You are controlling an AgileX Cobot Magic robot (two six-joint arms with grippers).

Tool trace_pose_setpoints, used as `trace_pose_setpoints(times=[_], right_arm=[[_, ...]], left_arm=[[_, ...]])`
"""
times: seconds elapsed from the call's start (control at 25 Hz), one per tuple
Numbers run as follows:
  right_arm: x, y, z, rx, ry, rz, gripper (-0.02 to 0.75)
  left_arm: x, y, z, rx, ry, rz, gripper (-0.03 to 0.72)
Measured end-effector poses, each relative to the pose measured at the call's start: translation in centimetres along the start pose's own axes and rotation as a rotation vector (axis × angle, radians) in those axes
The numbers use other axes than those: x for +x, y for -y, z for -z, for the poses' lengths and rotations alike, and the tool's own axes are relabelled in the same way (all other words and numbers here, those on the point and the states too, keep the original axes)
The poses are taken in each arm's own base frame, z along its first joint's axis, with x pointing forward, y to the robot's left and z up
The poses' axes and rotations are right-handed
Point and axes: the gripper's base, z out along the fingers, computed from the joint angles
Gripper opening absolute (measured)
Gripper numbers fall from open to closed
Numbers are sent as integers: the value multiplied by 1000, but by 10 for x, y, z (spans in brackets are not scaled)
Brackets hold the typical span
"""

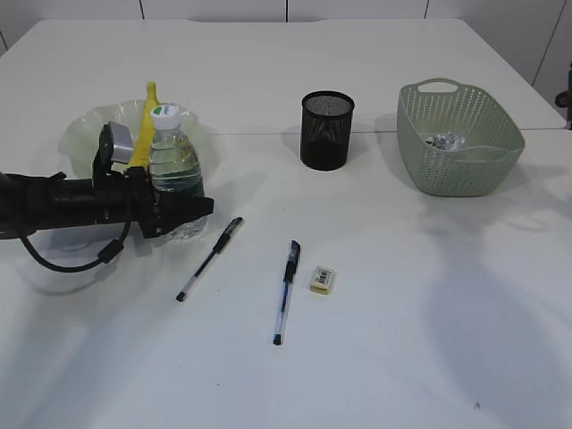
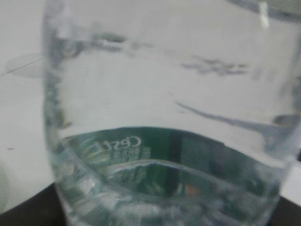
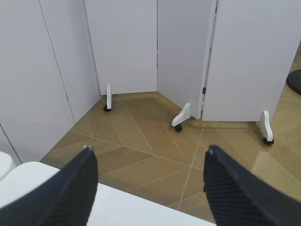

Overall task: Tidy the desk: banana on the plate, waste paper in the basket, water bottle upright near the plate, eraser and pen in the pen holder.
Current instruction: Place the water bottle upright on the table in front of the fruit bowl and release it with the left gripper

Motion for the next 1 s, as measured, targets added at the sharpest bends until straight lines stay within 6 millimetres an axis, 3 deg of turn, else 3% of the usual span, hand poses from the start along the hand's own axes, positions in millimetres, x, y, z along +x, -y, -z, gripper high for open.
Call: trace_pose_setpoints(times=[0.72,1.0], right_arm=[[0,0,0,0,0,6,528],[0,0,0,0,0,7,528]], left_arm=[[-3,0,1,-4,-9,11,521],[-20,1,4,-10,1,-18,524]])
